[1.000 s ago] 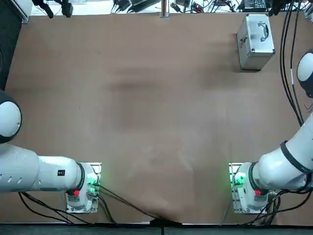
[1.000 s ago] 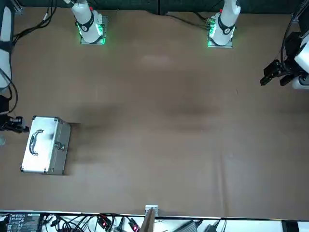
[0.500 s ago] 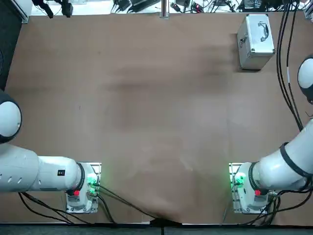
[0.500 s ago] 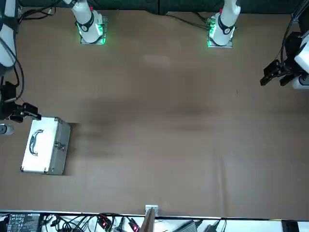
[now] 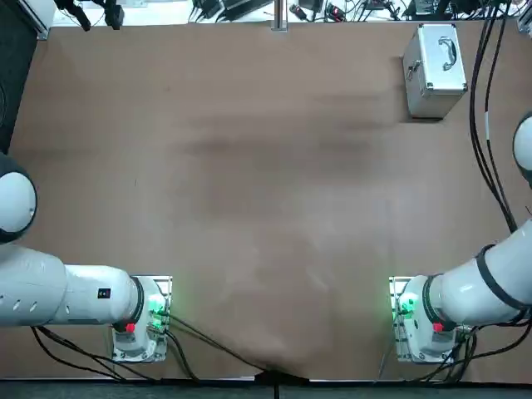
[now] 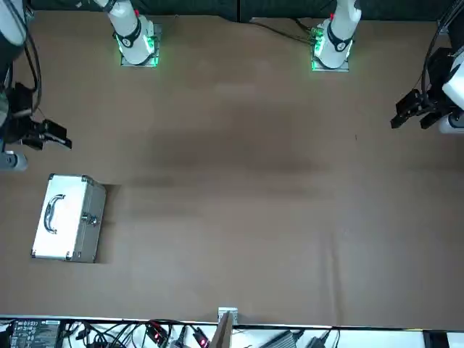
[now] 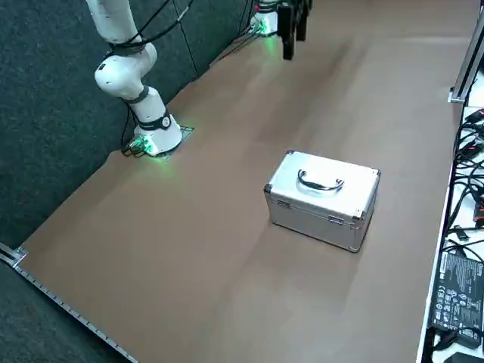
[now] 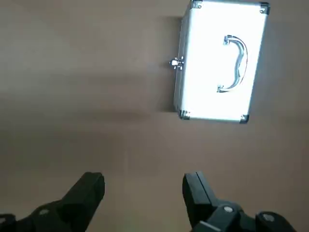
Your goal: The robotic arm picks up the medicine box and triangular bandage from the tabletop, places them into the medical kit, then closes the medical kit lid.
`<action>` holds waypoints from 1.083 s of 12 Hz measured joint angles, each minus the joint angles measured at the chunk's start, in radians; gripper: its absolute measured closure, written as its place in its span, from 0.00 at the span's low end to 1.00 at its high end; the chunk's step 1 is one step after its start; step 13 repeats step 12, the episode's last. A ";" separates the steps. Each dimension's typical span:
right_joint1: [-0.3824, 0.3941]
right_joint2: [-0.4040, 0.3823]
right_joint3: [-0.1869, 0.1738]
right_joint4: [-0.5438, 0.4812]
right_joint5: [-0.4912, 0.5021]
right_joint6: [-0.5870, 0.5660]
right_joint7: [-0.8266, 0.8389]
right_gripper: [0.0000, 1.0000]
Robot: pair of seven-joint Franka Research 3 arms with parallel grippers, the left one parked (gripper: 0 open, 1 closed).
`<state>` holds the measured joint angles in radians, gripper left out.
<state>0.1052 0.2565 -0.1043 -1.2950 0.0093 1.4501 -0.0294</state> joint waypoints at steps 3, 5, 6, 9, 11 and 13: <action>-0.013 -0.088 0.014 -0.058 0.000 -0.006 0.039 0.00; -0.069 -0.161 0.063 -0.141 0.000 0.005 0.070 0.00; -0.087 -0.197 0.079 -0.184 0.000 0.011 0.075 0.00; -0.099 -0.326 0.083 -0.347 -0.002 0.064 0.076 0.00; -0.098 -0.360 0.083 -0.384 -0.002 0.073 0.076 0.00; -0.098 -0.369 0.083 -0.388 -0.002 0.074 0.076 0.00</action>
